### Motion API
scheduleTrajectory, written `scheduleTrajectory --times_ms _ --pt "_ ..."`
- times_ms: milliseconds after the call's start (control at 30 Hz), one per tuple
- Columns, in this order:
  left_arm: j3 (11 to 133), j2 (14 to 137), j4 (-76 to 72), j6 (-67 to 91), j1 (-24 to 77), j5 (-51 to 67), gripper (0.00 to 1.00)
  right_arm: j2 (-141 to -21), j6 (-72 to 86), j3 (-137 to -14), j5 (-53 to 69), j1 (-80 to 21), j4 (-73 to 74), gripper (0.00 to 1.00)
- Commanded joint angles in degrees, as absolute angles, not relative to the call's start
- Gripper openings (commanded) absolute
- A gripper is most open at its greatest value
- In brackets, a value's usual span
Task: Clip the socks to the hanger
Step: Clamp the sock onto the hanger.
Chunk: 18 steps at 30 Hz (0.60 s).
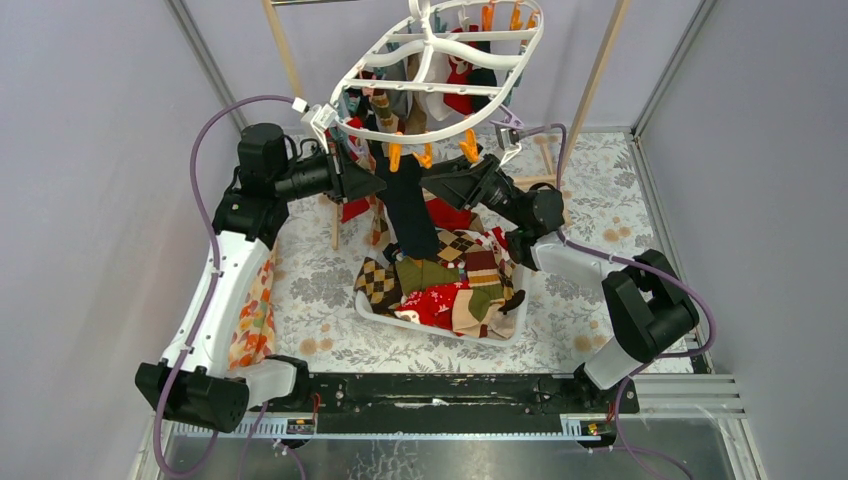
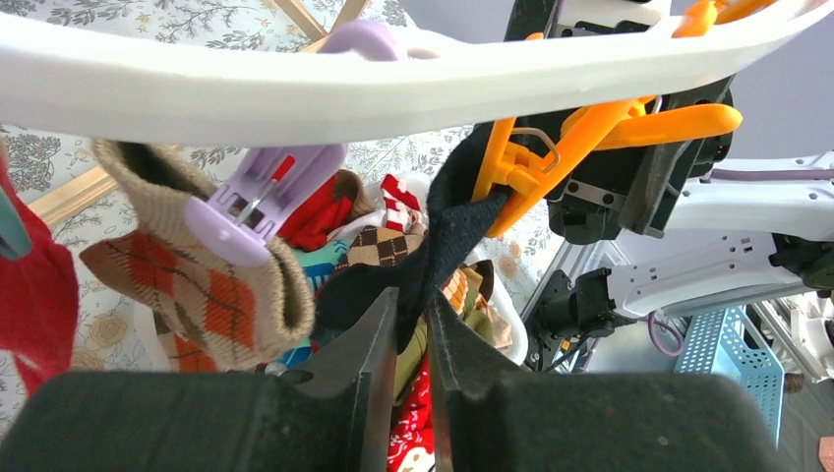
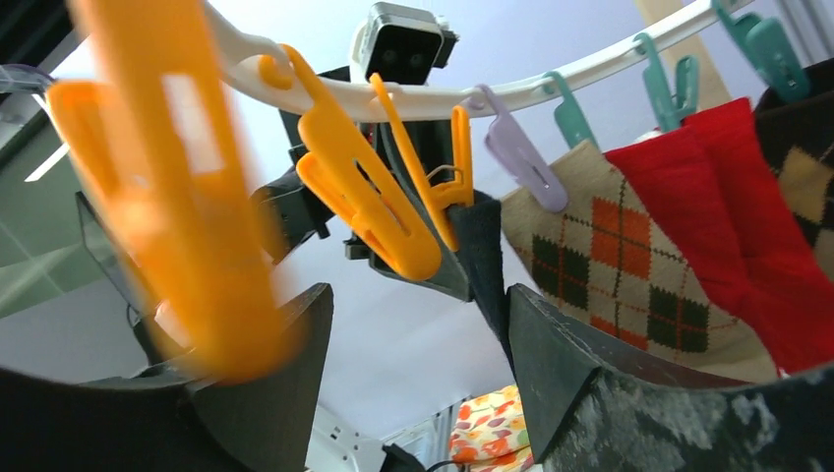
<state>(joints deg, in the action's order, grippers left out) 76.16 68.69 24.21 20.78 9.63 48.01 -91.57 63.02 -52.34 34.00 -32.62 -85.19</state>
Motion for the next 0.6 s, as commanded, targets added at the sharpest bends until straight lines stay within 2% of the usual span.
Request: scheduleTrajectory --times_ms 0,333,567 --pt "79.1 67.2 25.5 19.3 9.5 47.8 0.22 -91.1 57.6 -55.5 32.2 -32.3 -84.4 0.72" --pt "81.0 67.2 27.6 16.7 9.6 45.5 0.15 -89.4 56.6 -54.0 33.9 -32.1 -85.7 0.71" --pt "83.1 66.8 30.6 12.2 9.6 37.5 0.10 -87.2 55.9 -54.4 35.9 -31.7 -80.8 0.70"
